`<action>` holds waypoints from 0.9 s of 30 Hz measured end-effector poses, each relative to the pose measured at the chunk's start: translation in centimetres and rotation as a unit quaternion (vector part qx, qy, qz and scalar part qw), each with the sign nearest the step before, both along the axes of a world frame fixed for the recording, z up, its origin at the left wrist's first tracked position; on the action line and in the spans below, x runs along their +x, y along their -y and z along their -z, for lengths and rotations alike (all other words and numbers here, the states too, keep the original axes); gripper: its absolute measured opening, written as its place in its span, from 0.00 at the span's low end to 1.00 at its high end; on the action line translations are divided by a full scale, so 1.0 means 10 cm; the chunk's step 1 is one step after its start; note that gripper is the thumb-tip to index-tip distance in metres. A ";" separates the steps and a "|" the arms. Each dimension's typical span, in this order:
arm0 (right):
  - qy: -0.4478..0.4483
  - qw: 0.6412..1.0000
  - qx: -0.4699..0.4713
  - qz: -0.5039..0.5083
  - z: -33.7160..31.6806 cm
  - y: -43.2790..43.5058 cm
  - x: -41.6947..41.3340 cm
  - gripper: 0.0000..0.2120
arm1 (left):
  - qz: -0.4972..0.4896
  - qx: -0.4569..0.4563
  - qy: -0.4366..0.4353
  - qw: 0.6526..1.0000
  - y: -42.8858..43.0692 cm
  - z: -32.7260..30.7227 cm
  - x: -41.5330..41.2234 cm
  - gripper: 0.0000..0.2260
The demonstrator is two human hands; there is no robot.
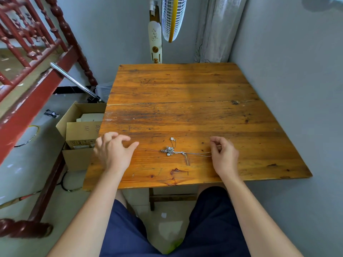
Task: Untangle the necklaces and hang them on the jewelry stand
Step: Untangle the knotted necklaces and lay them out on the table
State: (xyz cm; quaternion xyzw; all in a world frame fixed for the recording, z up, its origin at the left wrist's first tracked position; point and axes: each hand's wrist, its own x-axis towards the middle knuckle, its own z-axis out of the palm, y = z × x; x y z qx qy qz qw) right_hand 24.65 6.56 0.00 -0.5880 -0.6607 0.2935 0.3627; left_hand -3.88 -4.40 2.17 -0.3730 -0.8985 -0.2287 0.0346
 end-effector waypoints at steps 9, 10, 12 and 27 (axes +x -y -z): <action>0.021 0.994 0.082 -0.071 0.07 0.12 -0.04 0.09 | 0.248 -0.062 0.101 0.962 -0.68 -0.02 0.53 0.18; 0.033 0.990 0.102 -0.090 0.07 0.12 -0.04 0.10 | 0.256 -0.061 0.106 0.959 -0.71 -0.01 0.55 0.18; 0.065 0.980 0.135 -0.129 0.07 0.10 -0.08 0.10 | 0.262 -0.045 0.120 0.956 -0.73 0.00 0.55 0.15; 0.136 0.958 0.116 -0.222 0.19 0.07 -0.22 0.10 | 0.242 0.066 0.236 0.939 -1.17 -0.06 0.32 0.03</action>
